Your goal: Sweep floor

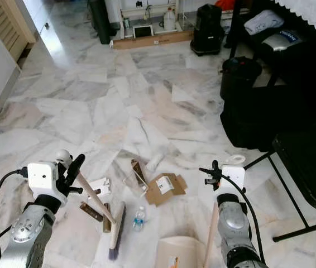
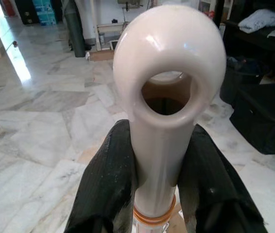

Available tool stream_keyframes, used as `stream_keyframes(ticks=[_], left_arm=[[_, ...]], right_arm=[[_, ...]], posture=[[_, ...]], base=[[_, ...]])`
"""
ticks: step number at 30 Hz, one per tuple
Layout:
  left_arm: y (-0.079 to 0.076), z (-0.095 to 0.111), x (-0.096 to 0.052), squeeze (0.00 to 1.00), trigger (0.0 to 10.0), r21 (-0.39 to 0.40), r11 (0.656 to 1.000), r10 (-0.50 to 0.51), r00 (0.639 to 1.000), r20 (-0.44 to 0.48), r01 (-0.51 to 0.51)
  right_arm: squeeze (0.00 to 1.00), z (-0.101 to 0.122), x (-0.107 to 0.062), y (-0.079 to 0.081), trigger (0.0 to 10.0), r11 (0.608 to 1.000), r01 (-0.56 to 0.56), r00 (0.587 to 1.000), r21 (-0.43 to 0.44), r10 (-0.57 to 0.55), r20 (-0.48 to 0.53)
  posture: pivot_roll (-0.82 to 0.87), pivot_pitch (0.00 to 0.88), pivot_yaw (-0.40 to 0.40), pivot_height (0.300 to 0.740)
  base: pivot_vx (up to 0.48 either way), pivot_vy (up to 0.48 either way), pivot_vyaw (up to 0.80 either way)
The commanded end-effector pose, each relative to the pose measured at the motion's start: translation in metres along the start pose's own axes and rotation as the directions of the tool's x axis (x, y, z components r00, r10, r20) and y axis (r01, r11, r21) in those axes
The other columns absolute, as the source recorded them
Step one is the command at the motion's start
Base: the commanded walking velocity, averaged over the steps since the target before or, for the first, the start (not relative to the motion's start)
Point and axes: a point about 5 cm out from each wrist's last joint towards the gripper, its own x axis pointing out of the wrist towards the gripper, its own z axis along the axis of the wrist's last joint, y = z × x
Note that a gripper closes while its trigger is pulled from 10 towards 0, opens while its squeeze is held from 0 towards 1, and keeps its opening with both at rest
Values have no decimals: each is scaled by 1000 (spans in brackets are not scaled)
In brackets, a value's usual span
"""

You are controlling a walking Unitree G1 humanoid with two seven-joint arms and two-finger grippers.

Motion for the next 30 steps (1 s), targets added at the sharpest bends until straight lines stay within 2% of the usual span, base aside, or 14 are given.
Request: stream_keyframes(ticks=[1,6,11,20,21,23,27,30], left_arm=[[5,11,-1,0,10000,24,1000,3,1000,31,-4],[6,12,-3,0,10000,26,1000,-4,1000,26,3],[6,14,-6,0,10000,34,999,-16,1000,16,15],[11,26,-13,0,10000,54,998,-23,1000,17,22],[13,30,-15,0,10000,41,999,-17,1000,19,16],[16,34,-17,0,10000,27,1000,-1,1000,24,0],[19,44,-19,0,10000,-3,1000,20,999,42,-19],[20,59,-12,0,10000,-53,998,35,995,91,-31]], right_arm=[[0,6,3,3,10000,1000,-7,999,-4,8,32],[0,24,13,6,10000,1000,-18,994,7,17,112],[0,35,19,10,10000,999,-37,989,-5,37,145],[0,32,21,11,10000,999,-42,993,-14,43,109],[0,27,19,12,10000,999,-48,995,-25,50,86],[0,19,16,13,10000,998,-53,997,-35,55,55],[0,16,12,15,10000,998,-56,997,-35,58,51],[0,14,11,16,10000,997,-62,997,-36,64,46]], posture=[[95,138,97,740],[100,150,106,740],[105,171,116,740],[151,214,147,740],[174,242,162,740],[184,240,163,740],[191,249,166,740],[189,255,162,740]], base=[[0,0,0],[0,0,0],[0,0,0],[0,0,0],[0,0,0],[0,0,0],[0,0,0],[0,0,0]])
